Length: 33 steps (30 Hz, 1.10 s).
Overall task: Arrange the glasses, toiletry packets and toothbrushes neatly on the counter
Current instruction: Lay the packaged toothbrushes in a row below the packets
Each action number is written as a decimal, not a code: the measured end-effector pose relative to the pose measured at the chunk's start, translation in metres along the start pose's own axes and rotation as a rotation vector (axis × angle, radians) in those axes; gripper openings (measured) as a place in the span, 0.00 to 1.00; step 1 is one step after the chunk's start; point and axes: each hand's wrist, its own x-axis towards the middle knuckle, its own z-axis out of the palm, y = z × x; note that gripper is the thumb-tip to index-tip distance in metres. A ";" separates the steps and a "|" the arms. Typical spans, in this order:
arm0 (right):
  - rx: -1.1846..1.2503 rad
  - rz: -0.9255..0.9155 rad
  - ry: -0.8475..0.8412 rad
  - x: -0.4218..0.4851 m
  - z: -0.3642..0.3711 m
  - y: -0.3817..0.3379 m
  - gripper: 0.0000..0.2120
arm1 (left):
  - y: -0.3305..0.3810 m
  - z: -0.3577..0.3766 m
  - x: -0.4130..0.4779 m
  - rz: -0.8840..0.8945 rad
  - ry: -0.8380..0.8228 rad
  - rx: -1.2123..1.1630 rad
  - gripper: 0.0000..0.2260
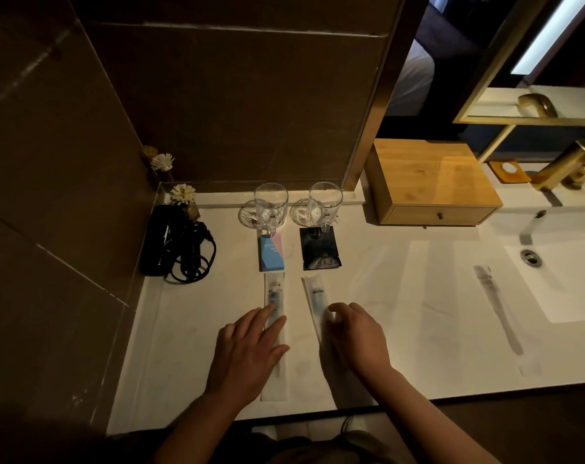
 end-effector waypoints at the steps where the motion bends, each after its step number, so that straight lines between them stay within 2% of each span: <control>1: 0.006 0.001 -0.017 0.001 0.001 -0.003 0.10 | 0.000 -0.001 0.000 -0.005 -0.007 0.000 0.24; 9: 0.083 0.089 -0.057 0.012 0.011 -0.021 0.10 | 0.002 -0.006 -0.001 -0.034 -0.021 -0.018 0.29; 15: 0.092 0.093 -0.063 0.013 0.011 -0.021 0.11 | 0.002 -0.004 0.000 -0.039 -0.033 -0.010 0.24; 33: 0.137 0.110 -0.027 0.013 0.016 -0.023 0.10 | 0.002 -0.001 -0.001 -0.037 0.047 -0.011 0.23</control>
